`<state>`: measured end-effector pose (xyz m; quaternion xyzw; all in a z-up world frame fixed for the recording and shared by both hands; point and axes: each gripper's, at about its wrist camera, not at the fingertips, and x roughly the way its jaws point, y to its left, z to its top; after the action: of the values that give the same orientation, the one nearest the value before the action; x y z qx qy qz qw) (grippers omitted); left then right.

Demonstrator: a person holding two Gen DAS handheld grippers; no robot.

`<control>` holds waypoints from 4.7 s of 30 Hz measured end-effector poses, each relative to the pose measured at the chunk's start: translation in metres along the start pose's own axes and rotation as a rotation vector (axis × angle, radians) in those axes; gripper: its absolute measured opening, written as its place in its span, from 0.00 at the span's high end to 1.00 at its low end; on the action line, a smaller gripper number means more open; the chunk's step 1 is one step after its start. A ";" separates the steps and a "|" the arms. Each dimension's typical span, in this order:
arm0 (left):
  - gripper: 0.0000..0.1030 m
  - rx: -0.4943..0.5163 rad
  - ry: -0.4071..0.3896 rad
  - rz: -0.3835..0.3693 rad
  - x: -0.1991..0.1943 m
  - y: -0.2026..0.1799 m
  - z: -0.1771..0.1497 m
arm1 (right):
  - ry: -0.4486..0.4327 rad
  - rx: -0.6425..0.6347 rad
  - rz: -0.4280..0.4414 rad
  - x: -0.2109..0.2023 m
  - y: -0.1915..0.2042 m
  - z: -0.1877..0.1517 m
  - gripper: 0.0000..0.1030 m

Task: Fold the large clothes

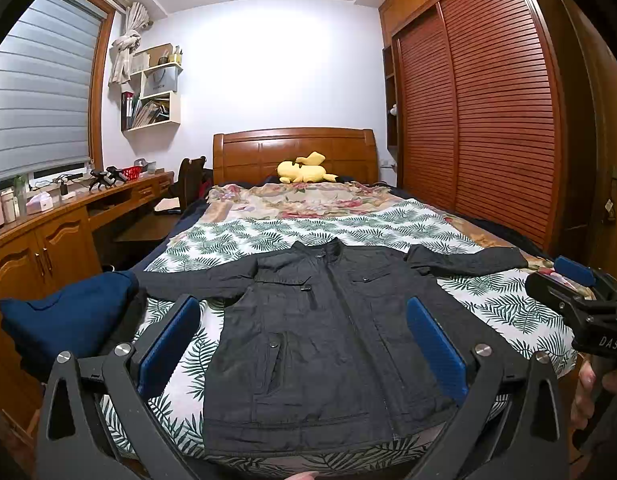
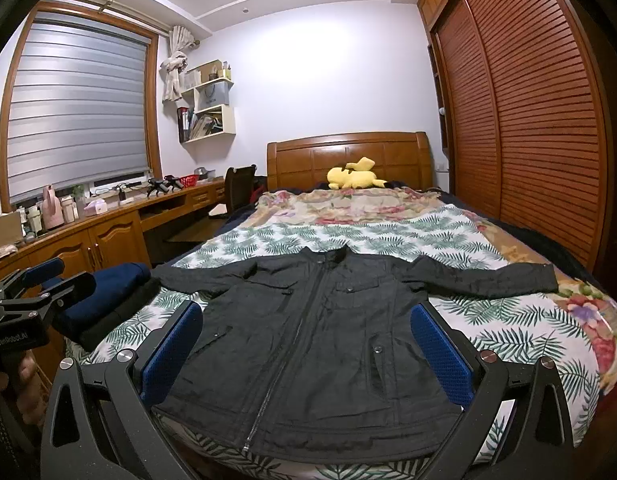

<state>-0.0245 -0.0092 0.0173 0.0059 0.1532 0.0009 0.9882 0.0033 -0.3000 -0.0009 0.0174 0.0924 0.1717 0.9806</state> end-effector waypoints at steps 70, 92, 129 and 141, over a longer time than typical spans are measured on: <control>0.00 -0.049 0.235 0.046 0.119 0.074 -0.063 | 0.115 -0.036 0.183 0.150 -0.002 0.008 0.00; 0.00 -0.203 0.366 0.078 0.214 0.132 -0.061 | 0.363 -0.117 0.340 0.295 -0.019 -0.013 0.00; 0.35 -0.622 0.591 0.214 0.450 0.291 -0.079 | 0.383 -0.112 0.351 0.313 -0.011 -0.018 0.00; 0.99 -0.364 0.535 0.209 0.443 0.238 -0.025 | 0.380 -0.108 0.350 0.313 -0.010 -0.019 0.00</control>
<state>0.3905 0.2310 -0.1379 -0.1555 0.4028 0.1312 0.8924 0.2925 -0.2030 -0.0750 -0.0517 0.2610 0.3435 0.9007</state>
